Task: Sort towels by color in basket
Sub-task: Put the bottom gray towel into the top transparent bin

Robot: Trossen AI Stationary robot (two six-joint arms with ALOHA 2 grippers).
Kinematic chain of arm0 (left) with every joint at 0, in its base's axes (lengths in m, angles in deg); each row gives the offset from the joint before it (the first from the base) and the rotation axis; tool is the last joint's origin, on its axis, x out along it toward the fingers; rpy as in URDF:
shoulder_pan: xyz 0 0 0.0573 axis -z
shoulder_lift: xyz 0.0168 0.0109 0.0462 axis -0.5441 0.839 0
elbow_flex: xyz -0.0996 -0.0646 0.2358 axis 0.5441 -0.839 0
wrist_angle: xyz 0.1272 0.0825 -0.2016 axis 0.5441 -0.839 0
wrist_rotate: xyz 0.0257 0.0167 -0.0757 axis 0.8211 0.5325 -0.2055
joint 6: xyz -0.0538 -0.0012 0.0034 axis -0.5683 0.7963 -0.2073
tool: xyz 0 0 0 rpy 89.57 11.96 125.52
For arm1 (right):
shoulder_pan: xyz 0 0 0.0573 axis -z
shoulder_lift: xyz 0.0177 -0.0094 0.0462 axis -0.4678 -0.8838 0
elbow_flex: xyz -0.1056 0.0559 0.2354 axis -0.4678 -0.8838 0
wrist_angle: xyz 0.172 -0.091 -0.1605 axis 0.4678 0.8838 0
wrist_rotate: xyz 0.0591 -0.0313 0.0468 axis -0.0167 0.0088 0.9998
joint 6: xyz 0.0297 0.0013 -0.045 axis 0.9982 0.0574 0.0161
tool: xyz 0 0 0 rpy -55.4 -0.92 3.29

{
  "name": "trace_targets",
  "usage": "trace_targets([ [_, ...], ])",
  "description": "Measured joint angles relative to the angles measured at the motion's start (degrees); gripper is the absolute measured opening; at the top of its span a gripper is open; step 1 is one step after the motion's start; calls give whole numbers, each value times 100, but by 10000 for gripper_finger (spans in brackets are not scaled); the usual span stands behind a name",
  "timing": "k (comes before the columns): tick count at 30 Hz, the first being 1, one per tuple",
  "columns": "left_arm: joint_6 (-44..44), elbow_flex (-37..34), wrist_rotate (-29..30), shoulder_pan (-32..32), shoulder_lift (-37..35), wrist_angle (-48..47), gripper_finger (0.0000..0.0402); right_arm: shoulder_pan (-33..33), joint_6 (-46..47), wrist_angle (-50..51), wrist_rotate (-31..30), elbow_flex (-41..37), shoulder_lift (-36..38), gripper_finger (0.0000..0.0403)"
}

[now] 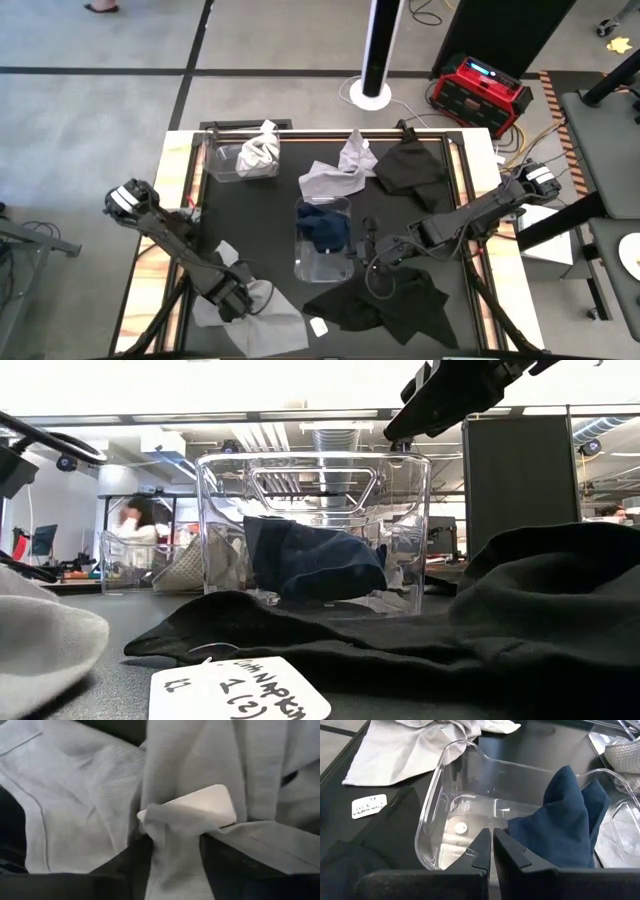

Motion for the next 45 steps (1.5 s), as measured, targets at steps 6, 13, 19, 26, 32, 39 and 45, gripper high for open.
trace_targets([
  [6, 236, 221, 45, 16, -52, -46, 26, 0, -23, -1, -1, 0, 1, 12],
  [13, 315, 1006, 496, 83, -103, -709, 21, 0, -21, 2, -2, 0, 2, 12],
  [19, 422, 2109, 1538, 328, -106, -1739, 2, 0, -23, 0, 0, 0, 2, 12],
  [26, 45, 3398, 3854, 847, -110, -2927, 0, -2, -102, -197, 0, -2, 2, 12],
  [32, -124, 4153, 5664, 1006, -113, -3404, 0, -2, -527, -705, -47, -2, 2, 12],
  [39, 424, 4855, 7218, 951, -116, -3405, 0, -2, -993, -1196, -442, -2, 14, 12],
  [45, 1044, 5465, 8739, 942, -114, -3403, 0, -28, -1303, -1564, -441, -2, 73, 12],
])
